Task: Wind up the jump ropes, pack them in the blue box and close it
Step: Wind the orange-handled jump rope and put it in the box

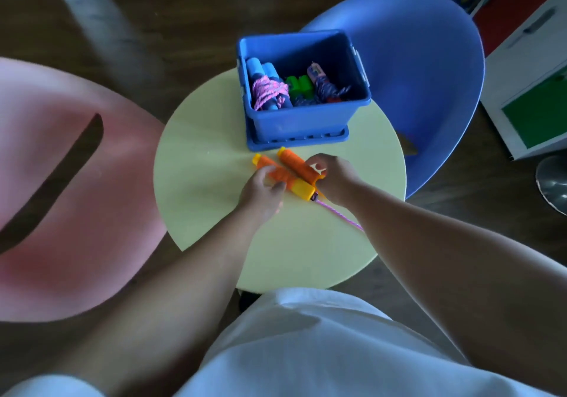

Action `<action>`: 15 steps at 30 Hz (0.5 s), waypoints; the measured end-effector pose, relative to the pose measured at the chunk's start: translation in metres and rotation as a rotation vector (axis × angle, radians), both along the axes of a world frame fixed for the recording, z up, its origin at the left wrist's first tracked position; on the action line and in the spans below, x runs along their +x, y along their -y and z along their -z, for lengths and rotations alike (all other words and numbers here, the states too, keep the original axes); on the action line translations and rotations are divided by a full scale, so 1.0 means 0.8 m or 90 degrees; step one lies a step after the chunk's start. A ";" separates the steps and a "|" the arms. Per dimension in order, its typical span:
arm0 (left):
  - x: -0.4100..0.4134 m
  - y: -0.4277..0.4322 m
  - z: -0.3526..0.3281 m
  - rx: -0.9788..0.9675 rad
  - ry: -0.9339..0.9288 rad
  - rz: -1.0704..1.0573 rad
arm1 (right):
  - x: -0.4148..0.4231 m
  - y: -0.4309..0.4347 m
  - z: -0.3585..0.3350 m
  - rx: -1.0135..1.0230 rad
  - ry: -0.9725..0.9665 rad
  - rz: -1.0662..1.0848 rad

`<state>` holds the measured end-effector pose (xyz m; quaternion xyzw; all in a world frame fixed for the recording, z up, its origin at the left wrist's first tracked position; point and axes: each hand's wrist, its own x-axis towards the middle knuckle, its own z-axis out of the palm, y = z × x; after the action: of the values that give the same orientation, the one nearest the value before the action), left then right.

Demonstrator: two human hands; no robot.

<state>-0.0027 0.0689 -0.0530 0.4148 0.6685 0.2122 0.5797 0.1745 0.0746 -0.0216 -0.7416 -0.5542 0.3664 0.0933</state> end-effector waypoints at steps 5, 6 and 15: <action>0.029 0.014 0.012 0.087 -0.069 -0.018 | -0.001 0.018 0.011 -0.020 -0.062 0.028; 0.034 0.017 0.006 0.097 -0.075 -0.033 | 0.001 0.021 0.013 -0.022 -0.084 0.028; 0.049 0.054 0.004 0.098 0.012 -0.200 | 0.019 0.049 0.019 -0.019 -0.334 0.139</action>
<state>0.0364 0.0257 -0.0561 0.3464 0.7014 0.3545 0.5122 0.1895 0.0352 -0.0371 -0.6780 -0.4225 0.5417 0.2614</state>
